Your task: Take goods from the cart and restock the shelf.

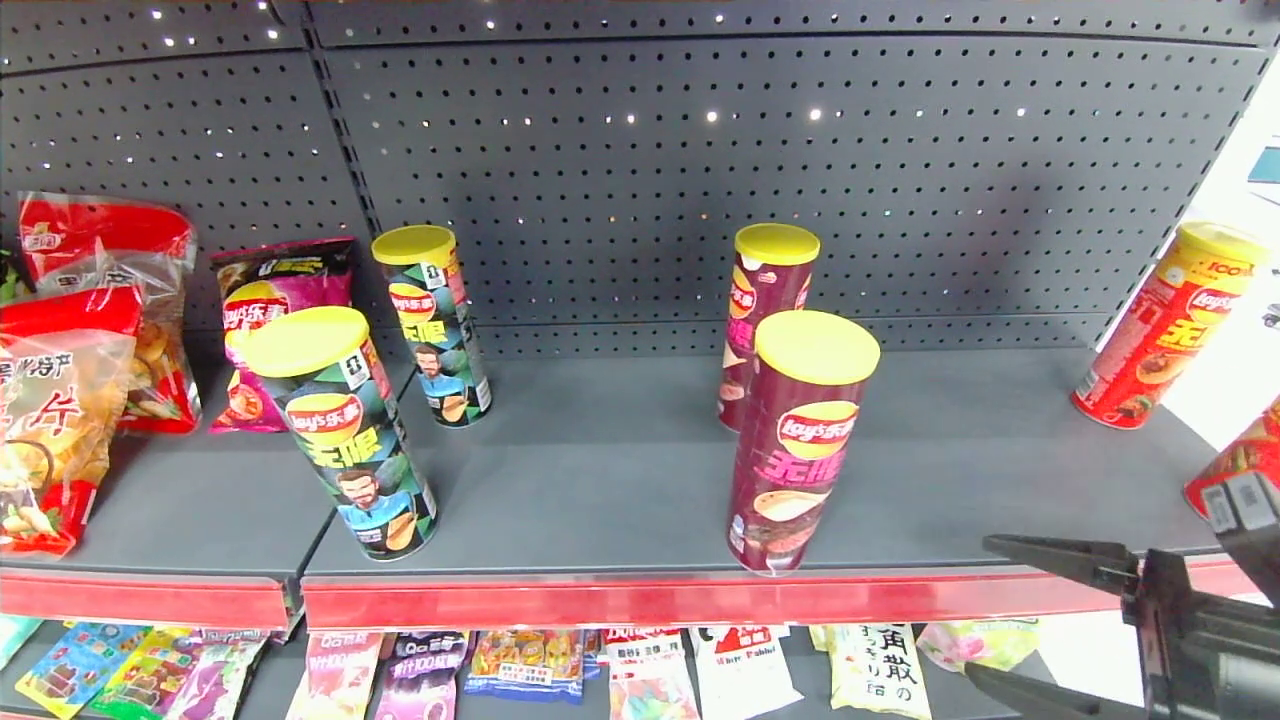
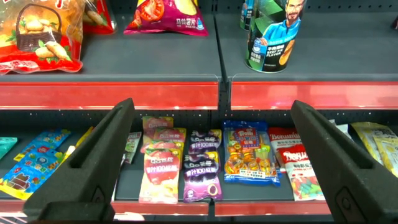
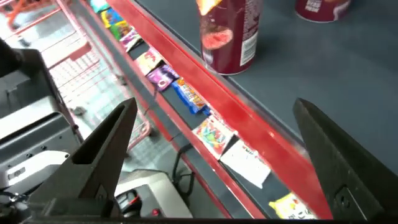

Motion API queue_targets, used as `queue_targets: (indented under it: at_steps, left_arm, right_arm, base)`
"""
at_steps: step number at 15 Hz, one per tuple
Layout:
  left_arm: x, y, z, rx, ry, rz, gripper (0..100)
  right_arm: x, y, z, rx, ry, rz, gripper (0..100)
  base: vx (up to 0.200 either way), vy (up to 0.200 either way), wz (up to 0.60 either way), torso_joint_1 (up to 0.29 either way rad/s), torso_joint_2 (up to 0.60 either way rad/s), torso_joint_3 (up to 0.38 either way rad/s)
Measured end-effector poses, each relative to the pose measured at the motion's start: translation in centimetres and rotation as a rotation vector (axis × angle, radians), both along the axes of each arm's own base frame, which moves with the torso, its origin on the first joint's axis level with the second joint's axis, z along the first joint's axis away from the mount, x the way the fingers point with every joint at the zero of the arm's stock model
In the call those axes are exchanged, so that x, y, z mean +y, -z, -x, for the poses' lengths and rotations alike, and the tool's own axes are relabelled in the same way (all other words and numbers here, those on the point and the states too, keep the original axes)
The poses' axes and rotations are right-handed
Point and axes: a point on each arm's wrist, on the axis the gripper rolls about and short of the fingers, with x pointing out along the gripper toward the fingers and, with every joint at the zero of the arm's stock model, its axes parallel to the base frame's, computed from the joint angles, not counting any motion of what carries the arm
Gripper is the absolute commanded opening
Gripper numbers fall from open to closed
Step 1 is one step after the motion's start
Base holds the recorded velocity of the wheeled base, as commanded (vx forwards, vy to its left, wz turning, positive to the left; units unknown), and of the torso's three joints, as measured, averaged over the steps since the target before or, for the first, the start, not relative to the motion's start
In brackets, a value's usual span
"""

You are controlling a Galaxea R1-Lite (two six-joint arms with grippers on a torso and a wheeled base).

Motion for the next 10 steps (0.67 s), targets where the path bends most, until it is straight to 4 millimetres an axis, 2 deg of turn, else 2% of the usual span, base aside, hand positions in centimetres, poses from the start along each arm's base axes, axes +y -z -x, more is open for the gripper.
queue_targets:
  at_steps: [5, 10]
  left_arm:
    - [0.0, 0.0, 0.0, 0.0, 0.0, 0.0, 100]
    - [0.0, 0.0, 0.0, 0.0, 0.0, 0.0, 100]
  right_arm:
    - [-0.1, 0.8, 4.5, -0.063, 0.073, -0.01, 100]
    - [-1.1, 1.3, 6.2, -0.084, 0.146, -0.017, 100]
  base:
    - [0.0, 0.0, 0.0, 0.0, 0.0, 0.0]
    - [0.0, 0.0, 0.0, 0.0, 0.0, 0.0]
